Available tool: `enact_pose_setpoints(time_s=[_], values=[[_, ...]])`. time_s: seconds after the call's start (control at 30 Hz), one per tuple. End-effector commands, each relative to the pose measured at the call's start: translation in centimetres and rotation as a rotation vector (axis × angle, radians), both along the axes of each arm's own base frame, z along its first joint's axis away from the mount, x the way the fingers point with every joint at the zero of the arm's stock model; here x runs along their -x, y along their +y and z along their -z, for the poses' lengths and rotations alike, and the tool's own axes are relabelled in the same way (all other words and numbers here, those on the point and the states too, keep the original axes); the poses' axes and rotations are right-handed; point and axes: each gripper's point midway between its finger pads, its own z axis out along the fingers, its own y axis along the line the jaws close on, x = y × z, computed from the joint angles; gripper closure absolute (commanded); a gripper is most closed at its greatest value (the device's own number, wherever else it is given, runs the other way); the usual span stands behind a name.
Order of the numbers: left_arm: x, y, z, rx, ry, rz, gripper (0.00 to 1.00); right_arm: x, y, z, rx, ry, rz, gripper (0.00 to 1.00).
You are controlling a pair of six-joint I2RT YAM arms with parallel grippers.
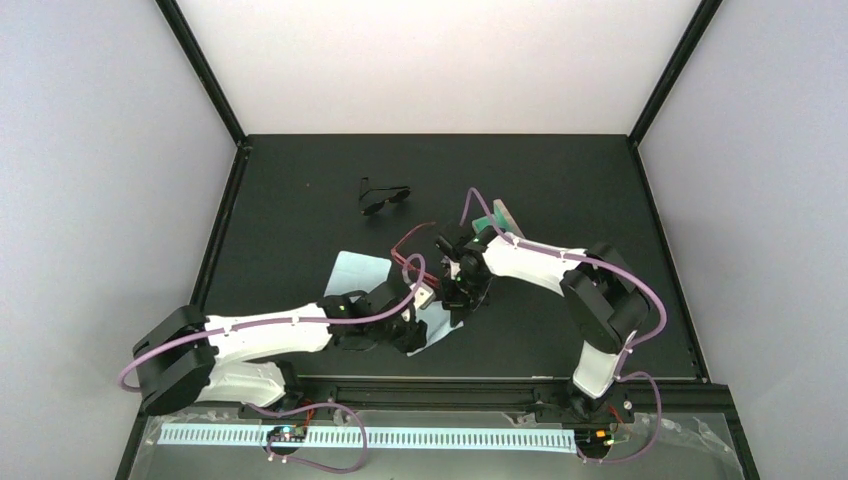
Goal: Organize the sunglasses
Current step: Fold the glasses cleaning cloth at the center of the board.
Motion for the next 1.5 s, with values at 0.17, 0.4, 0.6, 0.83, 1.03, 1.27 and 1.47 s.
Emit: enact_pose_setpoints(time_s=[0.17,0.4,0.6,0.83,1.03,1.27,1.47], values=[[1.1,-2.8,-0.8,0.045,-0.05,0.131,0.41,-0.8,0.3,0.1,0.013,-0.004,-0.001,0.99],[1.3,-2.5,1.6,-0.094,-0.077,0.134,0.54,-0.9,0.3,0.3,0.021,0.0,-0.012,0.99],[1.0,-1.9,1.8,-0.175,-0.142,0.118,0.61,-1.2,0.1,0.2,0.021,-0.006,-0.013,0.99],[0.7,-1.2,2.8,-0.229,-0.149,0.086,0.75,-1.4,-0.2,0.3,0.016,-0.003,-0.009,0.99],[-0.1,-0.7,2.8,-0.314,-0.149,0.035,0.92,-1.7,-0.4,0.3,0.011,0.0,-0.008,0.99],[-0.5,-1.4,2.0,-0.3,-0.136,0.006,0.98,-1.5,-0.4,0.6,0.008,0.012,-0.007,0.99],[-0.8,-1.3,2.3,-0.31,-0.118,0.004,0.98,-1.5,-0.5,0.8,0.013,0.017,-0.001,0.99]])
